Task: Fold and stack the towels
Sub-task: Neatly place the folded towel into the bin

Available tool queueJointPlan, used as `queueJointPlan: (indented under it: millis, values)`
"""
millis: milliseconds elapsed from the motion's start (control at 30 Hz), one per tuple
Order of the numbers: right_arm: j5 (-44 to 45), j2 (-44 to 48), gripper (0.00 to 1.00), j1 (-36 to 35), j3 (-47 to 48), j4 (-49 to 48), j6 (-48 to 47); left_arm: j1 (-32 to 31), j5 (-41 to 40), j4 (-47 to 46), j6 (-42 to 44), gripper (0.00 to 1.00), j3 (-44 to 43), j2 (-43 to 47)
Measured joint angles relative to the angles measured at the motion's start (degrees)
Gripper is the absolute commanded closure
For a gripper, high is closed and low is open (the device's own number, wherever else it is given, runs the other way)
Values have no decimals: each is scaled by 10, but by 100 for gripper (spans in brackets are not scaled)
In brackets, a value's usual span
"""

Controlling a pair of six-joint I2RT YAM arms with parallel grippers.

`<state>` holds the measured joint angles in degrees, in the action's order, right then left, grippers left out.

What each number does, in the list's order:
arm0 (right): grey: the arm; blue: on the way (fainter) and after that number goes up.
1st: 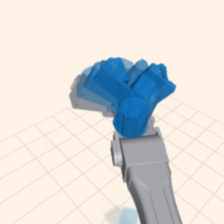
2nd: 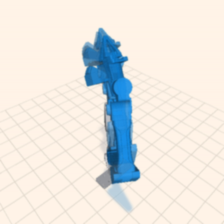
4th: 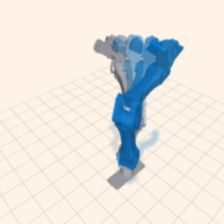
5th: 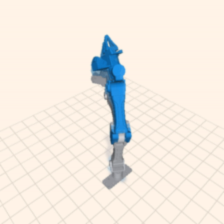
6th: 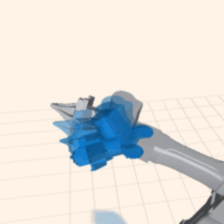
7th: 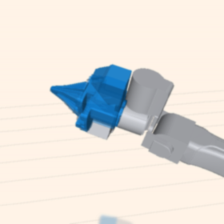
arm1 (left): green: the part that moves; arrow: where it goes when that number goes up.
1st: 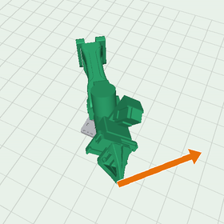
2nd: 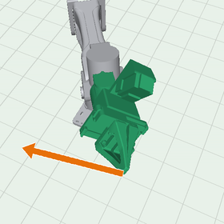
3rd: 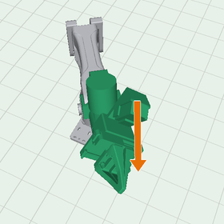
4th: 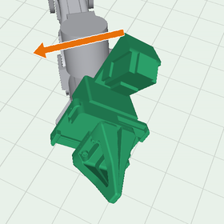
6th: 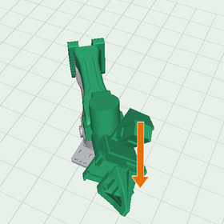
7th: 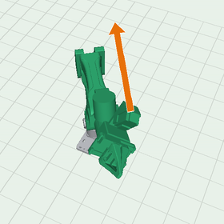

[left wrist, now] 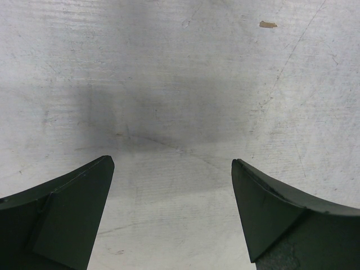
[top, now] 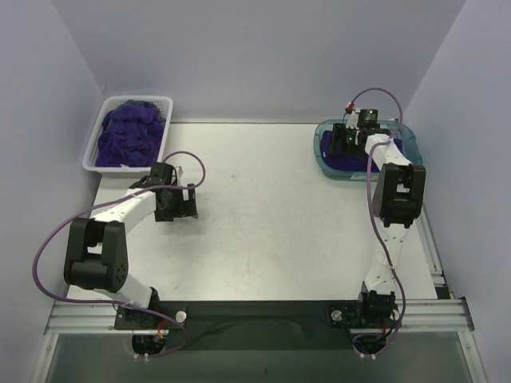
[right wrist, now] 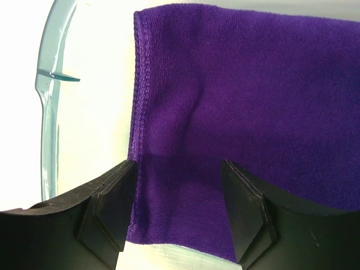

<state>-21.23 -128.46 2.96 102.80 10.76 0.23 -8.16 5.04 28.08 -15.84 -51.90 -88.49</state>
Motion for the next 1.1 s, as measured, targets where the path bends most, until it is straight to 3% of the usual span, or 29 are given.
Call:
queueJointPlan:
  millis: [100, 133, 233, 667, 1100]
  values:
    - [2, 6, 44, 0, -16, -14, 9, 0, 0, 0, 0, 3, 0, 0]
    - [6, 10, 53, 0, -23, -20, 12, 0, 0, 0, 0, 3, 0, 0]
    - [29, 17, 65, 0, -39, -34, 22, 0, 1, 0, 0, 3, 0, 0]
    - [89, 19, 66, -11, -43, -51, 9, 0, 4, 0, 0, 3, 0, 0]
    - [151, -1, 64, -75, -17, -19, -46, 0, 7, 0, 0, 3, 0, 0]
